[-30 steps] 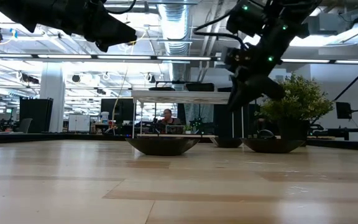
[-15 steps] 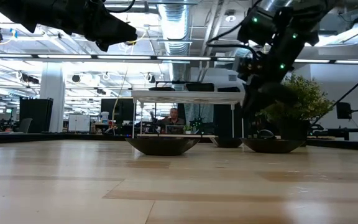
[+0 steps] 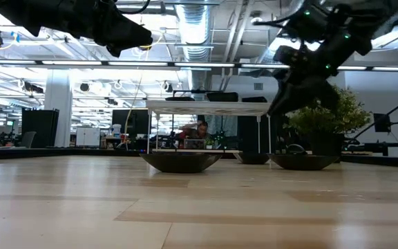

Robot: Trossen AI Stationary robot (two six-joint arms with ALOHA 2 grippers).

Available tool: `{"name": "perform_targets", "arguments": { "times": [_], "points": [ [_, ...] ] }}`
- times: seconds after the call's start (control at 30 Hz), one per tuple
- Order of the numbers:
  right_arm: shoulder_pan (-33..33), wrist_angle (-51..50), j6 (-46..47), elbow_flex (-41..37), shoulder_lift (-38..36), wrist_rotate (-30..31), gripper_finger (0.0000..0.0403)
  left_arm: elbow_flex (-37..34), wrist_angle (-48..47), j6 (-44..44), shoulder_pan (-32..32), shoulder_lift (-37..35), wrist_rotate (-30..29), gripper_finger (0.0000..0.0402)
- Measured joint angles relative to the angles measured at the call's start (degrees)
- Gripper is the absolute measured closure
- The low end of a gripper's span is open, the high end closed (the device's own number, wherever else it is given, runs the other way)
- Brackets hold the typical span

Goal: Pick & Place Mini shaped plates
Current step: Stack the black leaf-shaped plate on top of the black leaf-shaped plate on the shelf

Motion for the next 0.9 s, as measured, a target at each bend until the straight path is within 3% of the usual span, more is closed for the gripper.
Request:
{"name": "perform_targets", "arguments": {
  "times": [0.2,0.4,0.6,0.77,0.9],
  "points": [
    [-2.62,8.5,1.12,-3.13,-7.66,-4.47,0.0339,0.0,0.0,0.0,0.0,0.0,0.01,0.0275],
    [-2.84,9.75,10.67,-3.18,-8.75,-7.85,0.0339,-0.02,0.37,-0.01,0.0,0.0,0.01,0.0275],
    [-2.98,9.79,13.35,-3.18,-4.22,-7.67,0.0339,-0.02,0.5,-0.06,0.0,0.0,0.02,0.0275],
    [-2.8,11.56,4.94,-3.18,2.7,-7.68,0.0339,-0.02,0.66,-0.22,0.0,0.0,0.02,0.0275],
    [-2.82,20.12,0.24,-3.22,7.81,-7.23,0.0339,-0.02,0.7,-0.22,0.0,0.0,0.02,0.0275]
  ]
}}
